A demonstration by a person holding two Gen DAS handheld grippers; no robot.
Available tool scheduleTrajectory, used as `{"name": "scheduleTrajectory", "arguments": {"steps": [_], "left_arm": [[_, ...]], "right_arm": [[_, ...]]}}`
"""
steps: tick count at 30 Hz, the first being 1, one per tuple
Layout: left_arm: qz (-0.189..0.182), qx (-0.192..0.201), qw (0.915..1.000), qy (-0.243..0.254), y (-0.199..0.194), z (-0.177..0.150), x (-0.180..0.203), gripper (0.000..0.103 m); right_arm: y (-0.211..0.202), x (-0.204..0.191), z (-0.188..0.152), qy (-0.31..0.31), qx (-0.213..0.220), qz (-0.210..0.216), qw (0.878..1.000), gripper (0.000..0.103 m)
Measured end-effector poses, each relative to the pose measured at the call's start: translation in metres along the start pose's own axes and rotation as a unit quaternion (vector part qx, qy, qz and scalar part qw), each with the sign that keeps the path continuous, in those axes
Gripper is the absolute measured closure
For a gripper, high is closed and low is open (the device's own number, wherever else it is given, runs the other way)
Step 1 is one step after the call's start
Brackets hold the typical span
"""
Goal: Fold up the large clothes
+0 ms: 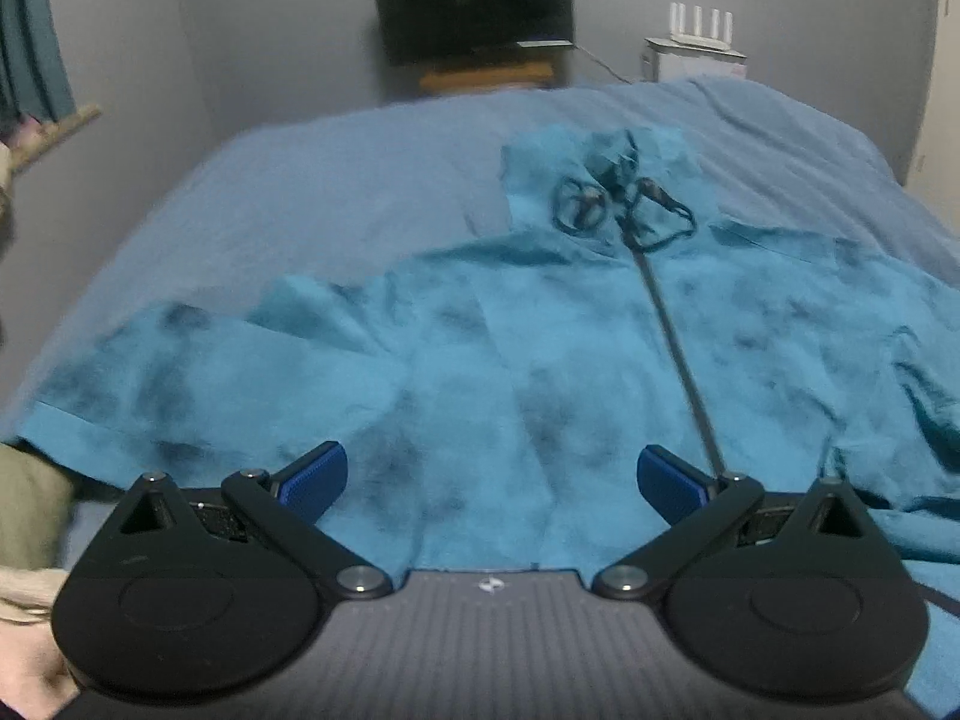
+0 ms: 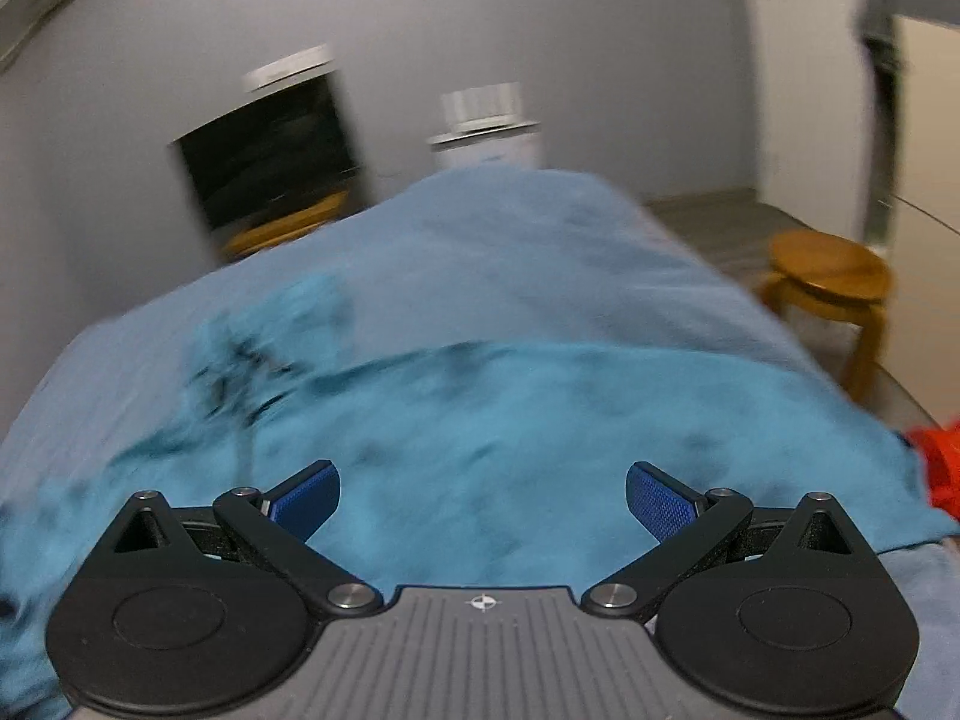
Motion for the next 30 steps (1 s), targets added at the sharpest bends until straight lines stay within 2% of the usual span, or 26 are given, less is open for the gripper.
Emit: {"name": "scheduleTrajectory", "arguments": {"steps": [4,8,11,13,16,18,23,26,27,28,30], "left_arm": [[-0.037,-0.034,0.9977,-0.046,0.023,-0.011,-0.006,0.0],[-0.045,-0.055,0.995,-0.07,0.039,-0.026,-0.009,0.0],[-0.044,-0.067,0.9926,-0.091,0.047,-0.032,-0.013,0.0],[-0.046,-0.068,0.992,-0.096,0.051,-0.035,-0.015,0.0],[-0.042,-0.07,0.9915,-0.101,0.054,-0.04,-0.016,0.0],[-0.039,-0.071,0.9919,-0.098,0.056,-0.042,-0.014,0.0],[-0.031,-0.078,0.9929,-0.085,0.06,-0.044,-0.009,0.0],[-0.027,-0.085,0.9926,-0.082,0.063,-0.045,-0.008,0.0],[-0.026,-0.087,0.9925,-0.083,0.064,-0.045,-0.008,0.0],[-0.025,-0.088,0.9923,-0.083,0.064,-0.046,-0.008,0.0],[-0.025,-0.087,0.9925,-0.082,0.064,-0.046,-0.008,0.0]], "right_arm": [[0.029,0.092,0.003,0.089,-0.03,-0.07,0.993,0.0],[0.041,0.176,-0.016,0.205,-0.062,-0.082,0.973,0.001],[0.045,0.222,-0.038,0.268,-0.067,-0.098,0.956,0.01],[0.049,0.241,-0.055,0.295,-0.076,-0.116,0.945,0.023],[0.058,0.26,-0.082,0.322,-0.086,-0.136,0.933,0.034],[0.063,0.271,-0.096,0.348,-0.086,-0.133,0.924,0.036],[0.071,0.288,-0.116,0.409,-0.047,-0.107,0.905,0.037],[0.079,0.301,-0.12,0.447,-0.013,-0.099,0.889,0.046],[0.079,0.304,-0.12,0.456,-0.004,-0.1,0.884,0.054],[0.08,0.305,-0.119,0.464,0.004,-0.101,0.88,0.067],[0.082,0.308,-0.115,0.469,0.017,-0.108,0.877,0.087]]}}
Point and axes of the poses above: each gripper's, at about its wrist camera, not at the fingertips, and y roughly the way its jaws point, x to its right, z to its top, the point moved 2 cm from there along y, roughly the way its jaws point, and after that the axes turned 2 degrees about -y, right-handed, at the moved point
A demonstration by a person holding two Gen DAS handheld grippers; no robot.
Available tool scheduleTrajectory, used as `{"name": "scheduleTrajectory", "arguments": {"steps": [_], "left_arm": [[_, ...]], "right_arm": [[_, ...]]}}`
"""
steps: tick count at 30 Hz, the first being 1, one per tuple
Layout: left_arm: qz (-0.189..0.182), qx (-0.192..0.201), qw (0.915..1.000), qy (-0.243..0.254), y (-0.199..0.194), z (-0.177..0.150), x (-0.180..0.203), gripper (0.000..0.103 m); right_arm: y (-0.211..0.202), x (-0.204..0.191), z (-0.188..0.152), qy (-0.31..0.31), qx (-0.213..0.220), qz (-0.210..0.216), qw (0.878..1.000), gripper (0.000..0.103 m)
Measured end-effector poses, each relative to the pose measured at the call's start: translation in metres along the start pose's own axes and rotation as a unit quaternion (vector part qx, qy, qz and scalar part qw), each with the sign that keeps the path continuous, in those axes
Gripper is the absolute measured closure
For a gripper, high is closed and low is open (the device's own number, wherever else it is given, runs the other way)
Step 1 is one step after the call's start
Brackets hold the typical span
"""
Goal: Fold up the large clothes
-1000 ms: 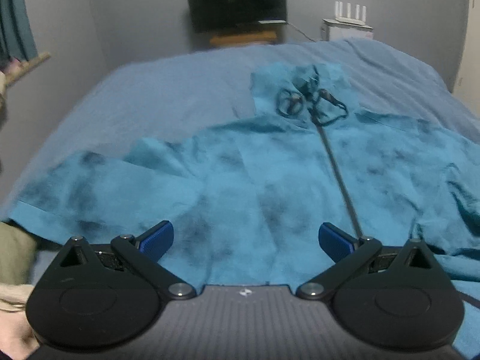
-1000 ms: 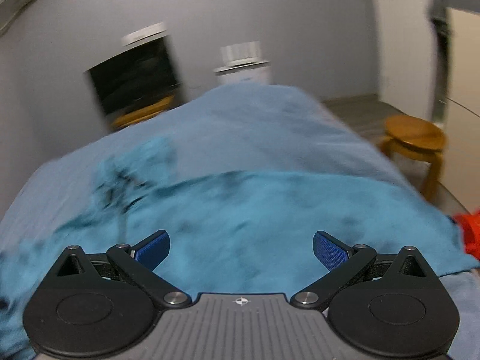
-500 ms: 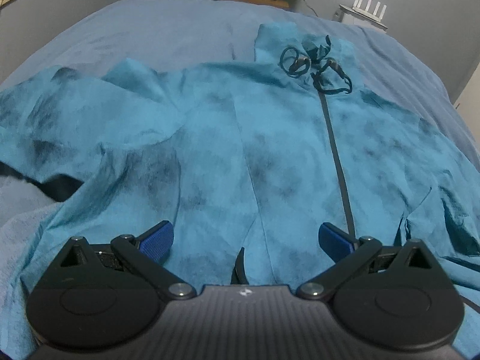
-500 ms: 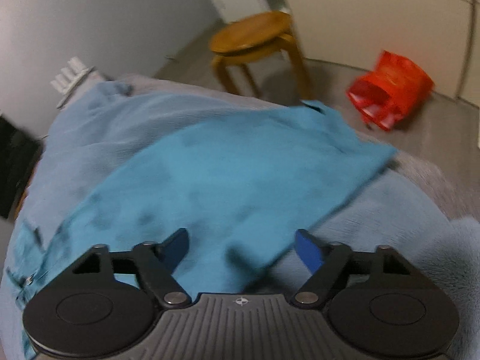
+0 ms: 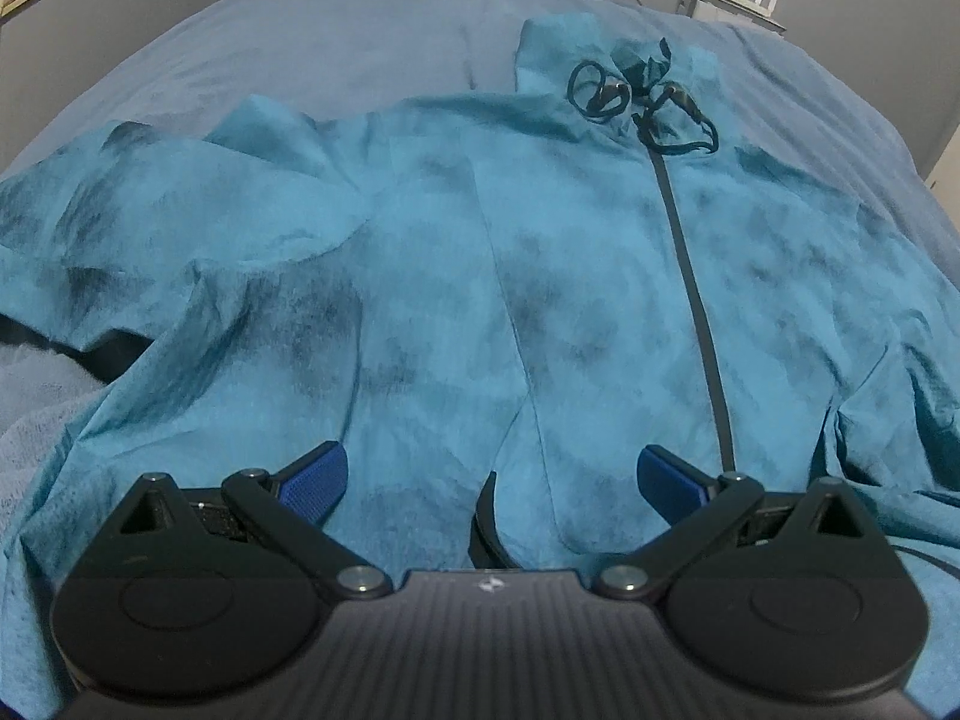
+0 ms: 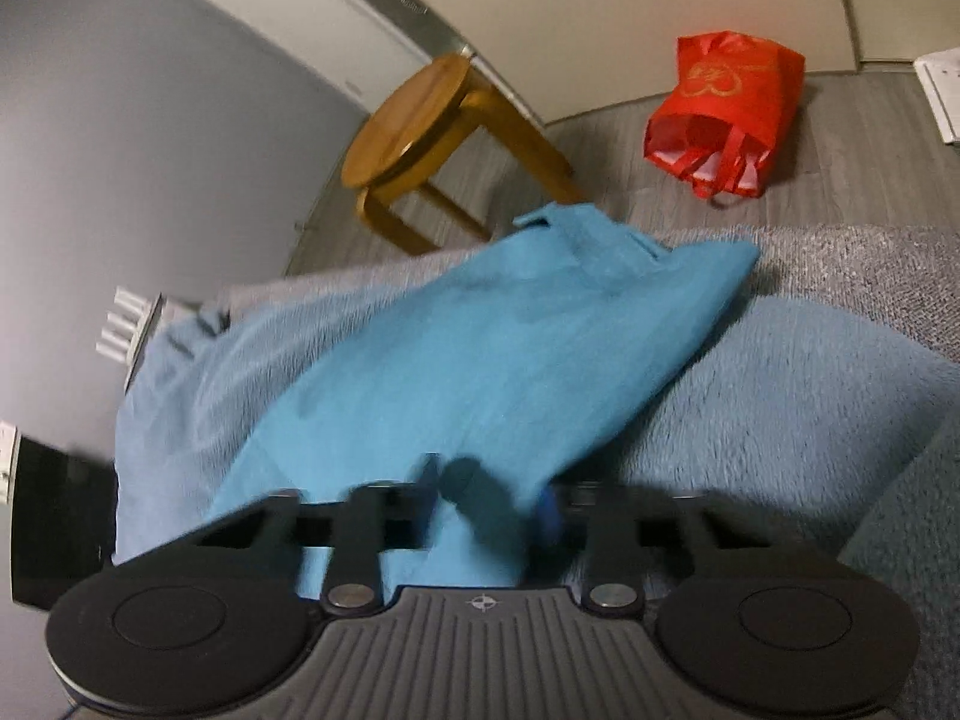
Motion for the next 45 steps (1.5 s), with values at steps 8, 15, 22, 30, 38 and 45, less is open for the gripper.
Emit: {"name": "scheduleTrajectory", "arguments": {"steps": [8,15,22,30,38,45], "left_arm": [[-0.004,0.008,1.0,0.0,-0.002,-0.002,-0.001,0.0],[-0.014,0.014,0.9998,-0.006,-0.005,-0.003,-0.004,0.0],[-0.024,0.019,0.9995,-0.011,-0.007,-0.004,-0.007,0.0],[-0.032,0.021,0.9991,-0.017,-0.005,-0.005,-0.011,0.0],[-0.039,0.017,0.999,-0.013,-0.007,0.003,-0.01,0.0],[-0.048,0.053,0.9915,0.109,-0.023,0.042,0.051,0.0]], "right_arm": [[-0.064,-0.103,-0.023,-0.207,0.104,0.083,0.969,0.098],[-0.139,-0.244,-0.116,-0.415,0.135,0.225,0.871,0.099],[-0.176,-0.334,-0.252,-0.523,0.063,0.336,0.781,0.099],[-0.182,-0.359,-0.415,-0.6,-0.069,0.38,0.701,0.096],[-0.145,-0.323,-0.429,-0.577,-0.189,0.333,0.722,0.023],[-0.114,-0.316,-0.328,-0.483,-0.14,0.274,0.82,0.014]]}}
Point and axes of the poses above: each gripper's, at about its wrist camera, not at the fingertips, and y roughly the way its jaws point, x to its right, z to its top, the point moved 2 cm from there along y, roughly the way its jaws point, and after that the axes turned 2 degrees about -y, right-handed, at the moved point
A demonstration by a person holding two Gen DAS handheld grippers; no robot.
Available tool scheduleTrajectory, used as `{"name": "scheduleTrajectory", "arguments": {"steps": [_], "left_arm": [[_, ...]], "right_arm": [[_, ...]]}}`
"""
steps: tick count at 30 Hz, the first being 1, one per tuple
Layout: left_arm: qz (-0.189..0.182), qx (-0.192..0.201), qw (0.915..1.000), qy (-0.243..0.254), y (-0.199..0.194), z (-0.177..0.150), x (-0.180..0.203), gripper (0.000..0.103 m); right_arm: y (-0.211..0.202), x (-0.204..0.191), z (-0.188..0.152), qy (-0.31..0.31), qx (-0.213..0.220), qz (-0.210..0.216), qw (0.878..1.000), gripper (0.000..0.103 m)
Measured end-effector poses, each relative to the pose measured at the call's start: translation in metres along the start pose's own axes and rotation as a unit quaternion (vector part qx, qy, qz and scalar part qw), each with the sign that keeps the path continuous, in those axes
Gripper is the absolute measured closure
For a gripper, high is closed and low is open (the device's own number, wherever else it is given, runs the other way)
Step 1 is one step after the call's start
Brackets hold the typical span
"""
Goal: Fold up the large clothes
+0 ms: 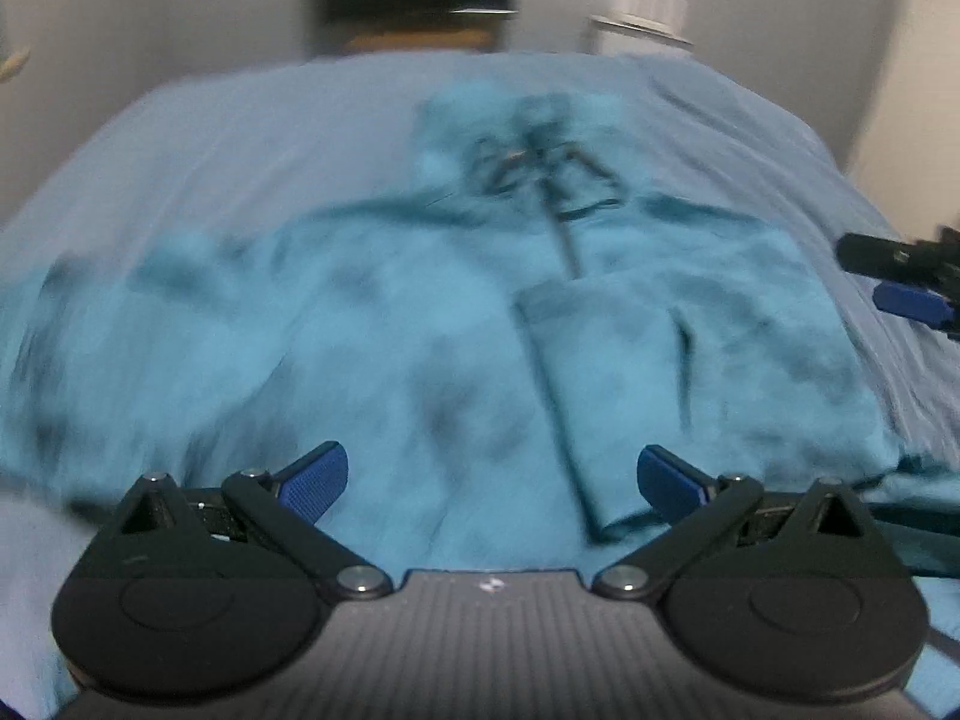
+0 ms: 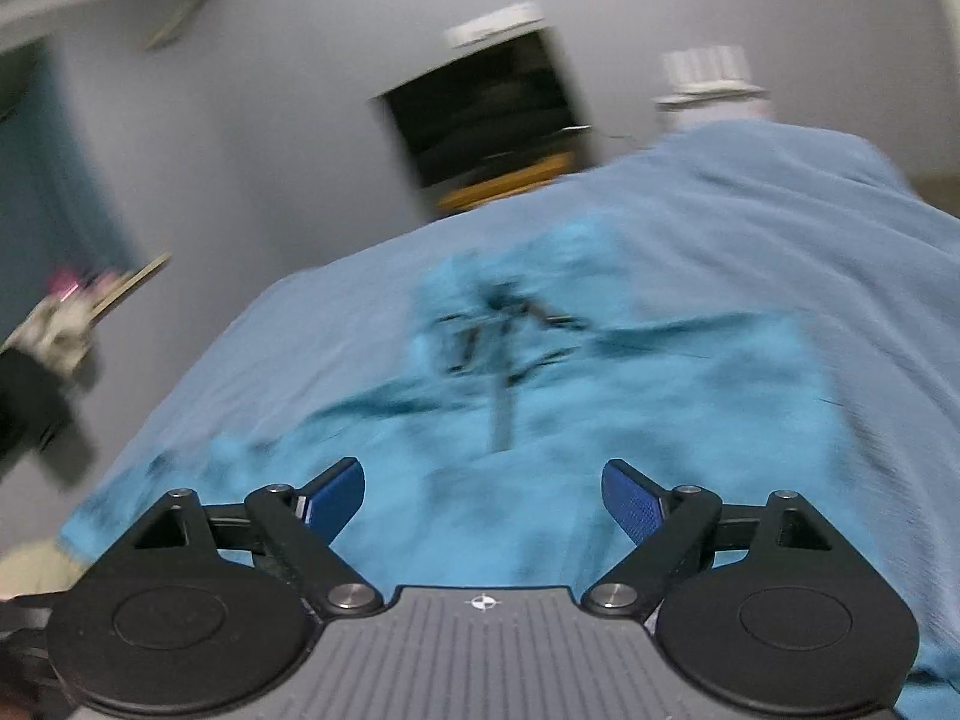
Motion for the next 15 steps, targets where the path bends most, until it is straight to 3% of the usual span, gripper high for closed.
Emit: {"name": "scheduleTrajectory", "arguments": {"steps": [3,5,8,10,11,13,15], "left_arm": [[-0.015,-0.009,0.9957,0.091,0.021,0.015,0.045,0.0],[-0.019,-0.033,0.9888,0.144,0.044,0.013,0.074,0.0],[-0.048,-0.073,0.9787,0.185,0.073,0.002,0.107,0.0],[-0.072,-0.084,0.9735,0.2,0.087,-0.007,0.124,0.001],[-0.072,-0.089,0.9706,0.212,0.093,-0.011,0.13,0.004],[-0.057,-0.098,0.9646,0.238,0.107,-0.018,0.139,0.025],[-0.048,-0.104,0.9646,0.238,0.116,-0.025,0.138,0.039]], "right_arm": [[-0.005,0.035,0.006,0.049,0.005,-0.051,0.997,0.014],[-0.012,0.052,0.006,0.045,0.015,-0.089,0.995,0.014],[-0.019,0.072,0.0,0.016,0.04,-0.138,0.989,0.014],[-0.018,0.086,-0.006,0.046,0.032,-0.136,0.989,0.014],[-0.017,0.092,-0.01,0.062,0.03,-0.127,0.989,0.014],[-0.015,0.098,-0.016,0.074,0.025,-0.123,0.989,0.014],[-0.006,0.1,-0.021,0.07,0.017,-0.122,0.99,0.014]]}}
Point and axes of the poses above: each gripper's, at about its wrist camera, not at the fingertips, and y roughly the way its jaws point, x to its right, z to its top, the point moved 2 cm from there along y, roughly the way its jaws point, and after that the axes turned 2 degrees about -y, right-handed, at the moved point
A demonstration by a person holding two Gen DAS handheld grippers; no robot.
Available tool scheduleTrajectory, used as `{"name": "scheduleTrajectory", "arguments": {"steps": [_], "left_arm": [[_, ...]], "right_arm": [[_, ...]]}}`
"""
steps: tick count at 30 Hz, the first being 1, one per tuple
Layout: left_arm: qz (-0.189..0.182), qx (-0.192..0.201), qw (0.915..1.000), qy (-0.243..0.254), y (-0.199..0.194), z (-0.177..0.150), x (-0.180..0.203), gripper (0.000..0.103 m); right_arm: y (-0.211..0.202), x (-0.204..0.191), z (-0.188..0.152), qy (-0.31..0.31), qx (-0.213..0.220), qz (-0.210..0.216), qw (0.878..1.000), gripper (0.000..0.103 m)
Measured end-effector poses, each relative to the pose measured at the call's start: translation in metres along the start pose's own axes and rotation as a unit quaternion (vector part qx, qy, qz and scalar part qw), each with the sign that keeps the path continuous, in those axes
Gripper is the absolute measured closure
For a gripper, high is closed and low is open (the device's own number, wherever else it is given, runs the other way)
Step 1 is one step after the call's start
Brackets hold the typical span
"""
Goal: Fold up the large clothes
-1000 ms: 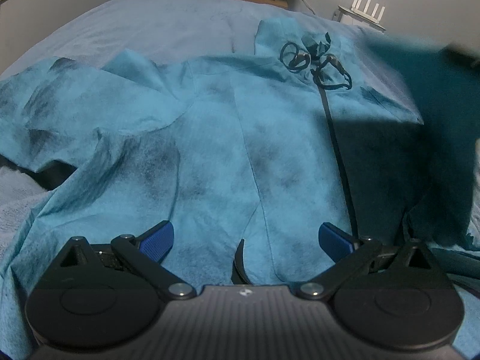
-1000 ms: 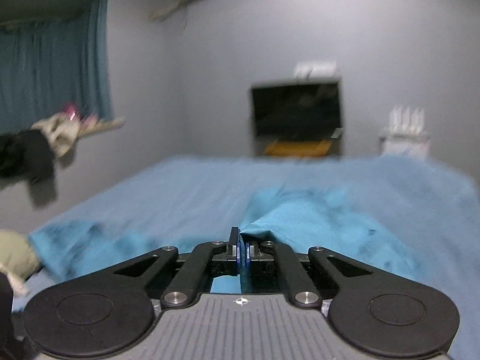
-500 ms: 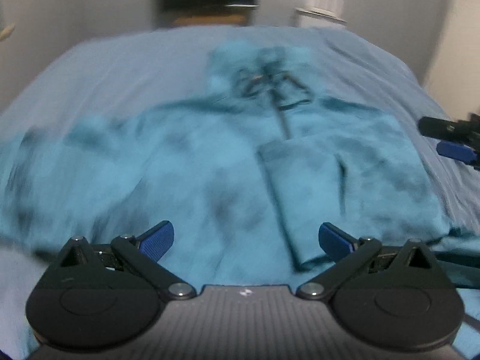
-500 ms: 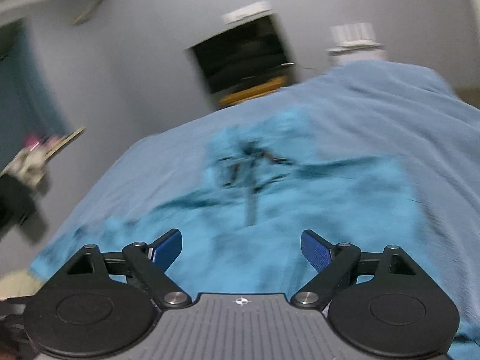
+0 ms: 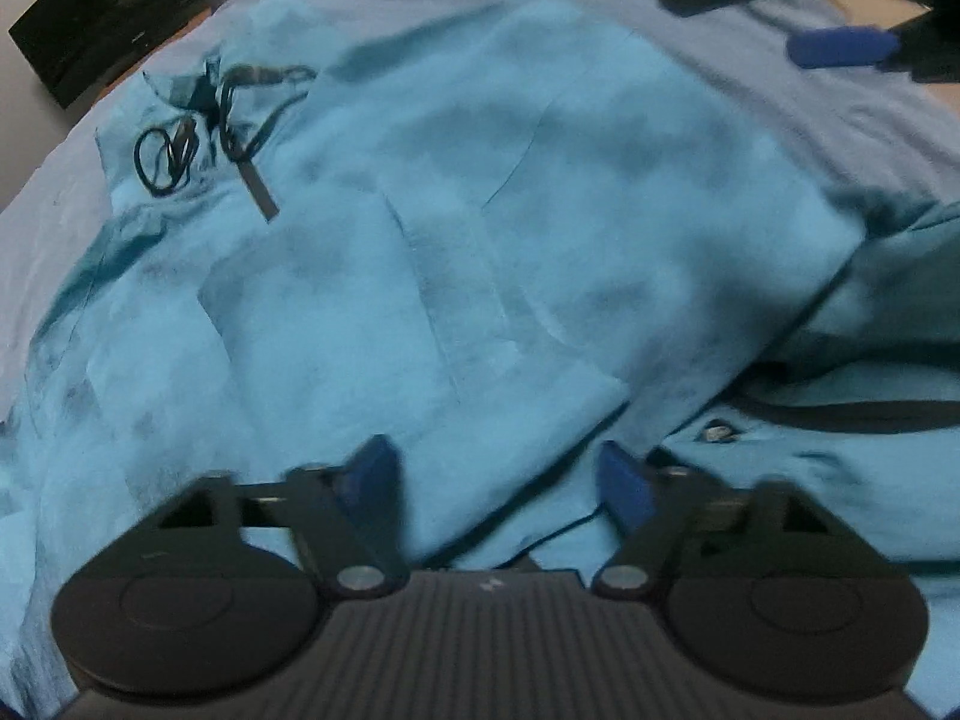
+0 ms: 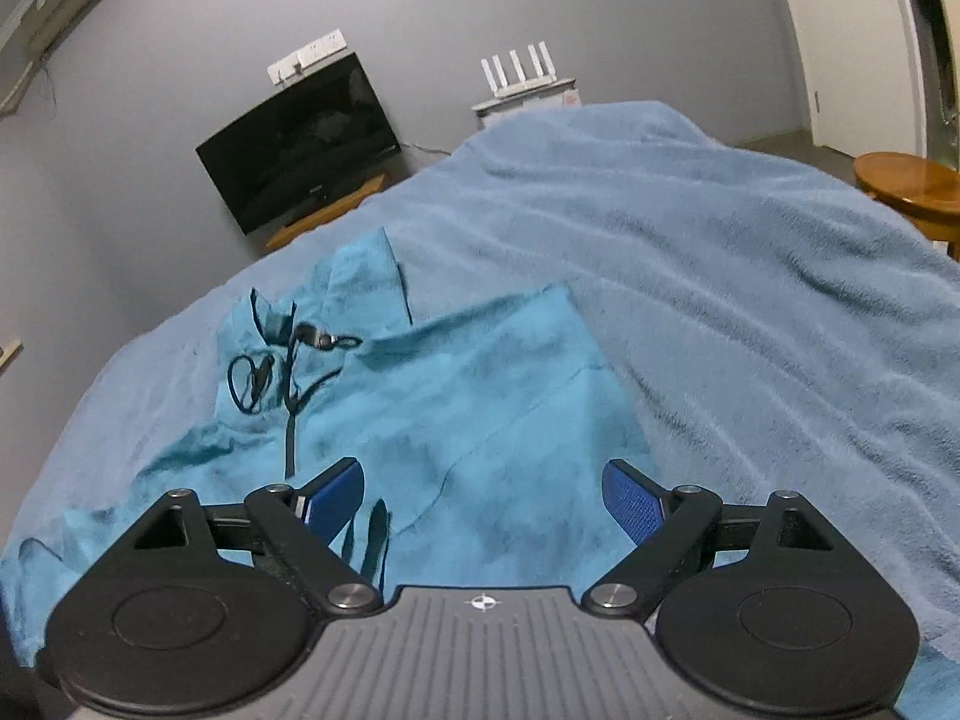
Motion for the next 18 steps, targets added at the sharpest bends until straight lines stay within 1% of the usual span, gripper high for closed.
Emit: {"name": "scheduleTrajectory", "arguments": {"steps": [1,2,3,4,6,8,9,10,11,13,14,15,16,17,18], "left_arm": [[-0.004,0.003,0.9999,-0.012,0.001,-0.002,-0.005,0.045],[-0.015,0.013,0.9993,-0.032,-0.001,-0.004,-0.013,0.051],[-0.027,0.025,0.9977,-0.056,-0.006,-0.006,-0.023,0.064],[-0.034,0.037,0.9956,-0.079,-0.011,-0.008,-0.033,0.072],[-0.028,0.07,0.988,-0.135,-0.027,-0.017,-0.058,0.074],[-0.021,0.097,0.9757,-0.196,-0.044,-0.03,-0.086,0.074],[-0.016,0.107,0.9657,-0.236,-0.051,-0.039,-0.105,0.074],[-0.011,0.113,0.951,-0.287,-0.058,-0.051,-0.125,0.074],[-0.015,0.116,0.9319,-0.343,-0.063,-0.065,-0.145,0.074],[-0.049,0.113,0.8887,-0.441,-0.064,-0.094,-0.178,0.074],[-0.061,0.109,0.8731,-0.471,-0.064,-0.106,-0.189,0.074],[-0.062,0.111,0.8702,-0.476,-0.065,-0.113,-0.193,0.074],[-0.058,0.113,0.8754,-0.466,-0.067,-0.113,-0.192,0.072],[-0.052,0.117,0.8842,-0.449,-0.07,-0.109,-0.189,0.07],[-0.046,0.123,0.8971,-0.422,-0.073,-0.101,-0.181,0.065]], "right_arm": [[0.003,0.0,-0.002,-0.002,-0.003,0.001,1.0,0.014],[0.003,0.001,-0.002,-0.003,-0.006,0.002,1.0,0.014],[0.003,0.001,-0.002,-0.004,-0.008,0.002,1.0,0.014],[0.006,0.001,-0.002,-0.003,-0.009,0.002,1.0,0.014],[0.009,0.002,-0.002,0.004,-0.008,0.004,1.0,0.014],[0.015,0.003,-0.003,0.012,-0.007,0.005,1.0,0.014],[0.016,0.003,-0.004,0.013,-0.008,0.005,1.0,0.014],[0.017,0.002,-0.004,0.013,-0.008,0.005,1.0,0.014],[0.018,0.001,-0.004,0.012,-0.009,0.005,1.0,0.014],[0.017,-0.001,-0.004,0.009,-0.01,0.004,1.0,0.014],[0.016,-0.002,-0.004,0.007,-0.011,0.004,1.0,0.014],[0.015,-0.003,-0.003,0.006,-0.011,0.004,1.0,0.014],[0.015,-0.005,-0.003,0.004,-0.011,0.004,1.0,0.014],[0.015,-0.006,-0.003,0.002,-0.011,0.004,1.0,0.014],[0.016,-0.007,-0.004,0.001,-0.011,0.004,1.0,0.014]]}}
Point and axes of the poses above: each gripper's, at about its wrist camera, not at the fingertips, and y roughly the way its jaws point, x to its right, z to its top, the point moved 2 cm from there along y, roughly the way its jaws point, and after that the axes turned 2 degrees about -y, right-handed, at the moved point
